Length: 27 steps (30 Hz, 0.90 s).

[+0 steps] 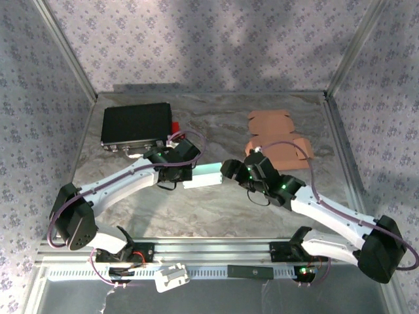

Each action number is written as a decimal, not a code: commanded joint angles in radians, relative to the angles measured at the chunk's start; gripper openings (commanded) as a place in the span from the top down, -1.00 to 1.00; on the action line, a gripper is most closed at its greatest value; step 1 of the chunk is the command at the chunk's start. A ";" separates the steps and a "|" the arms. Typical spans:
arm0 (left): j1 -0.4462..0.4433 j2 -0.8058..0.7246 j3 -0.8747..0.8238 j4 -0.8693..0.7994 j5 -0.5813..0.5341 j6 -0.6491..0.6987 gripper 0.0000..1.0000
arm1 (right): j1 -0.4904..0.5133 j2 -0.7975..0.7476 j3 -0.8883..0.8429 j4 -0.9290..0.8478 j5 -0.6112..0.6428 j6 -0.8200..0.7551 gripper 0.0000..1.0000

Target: Fold the paper box

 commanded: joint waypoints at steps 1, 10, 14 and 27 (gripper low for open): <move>-0.009 -0.022 0.002 -0.031 -0.030 -0.014 1.00 | 0.007 0.008 -0.036 0.170 -0.006 0.278 -0.74; -0.009 -0.016 0.007 -0.030 -0.032 -0.007 1.00 | 0.001 -0.011 -0.060 0.190 0.063 0.459 -0.98; -0.010 -0.009 0.012 -0.028 -0.031 -0.006 1.00 | -0.023 0.035 -0.072 0.229 -0.009 0.521 -0.98; -0.015 -0.005 0.018 -0.036 -0.030 -0.005 1.00 | -0.045 0.212 -0.065 0.376 -0.102 0.566 -0.90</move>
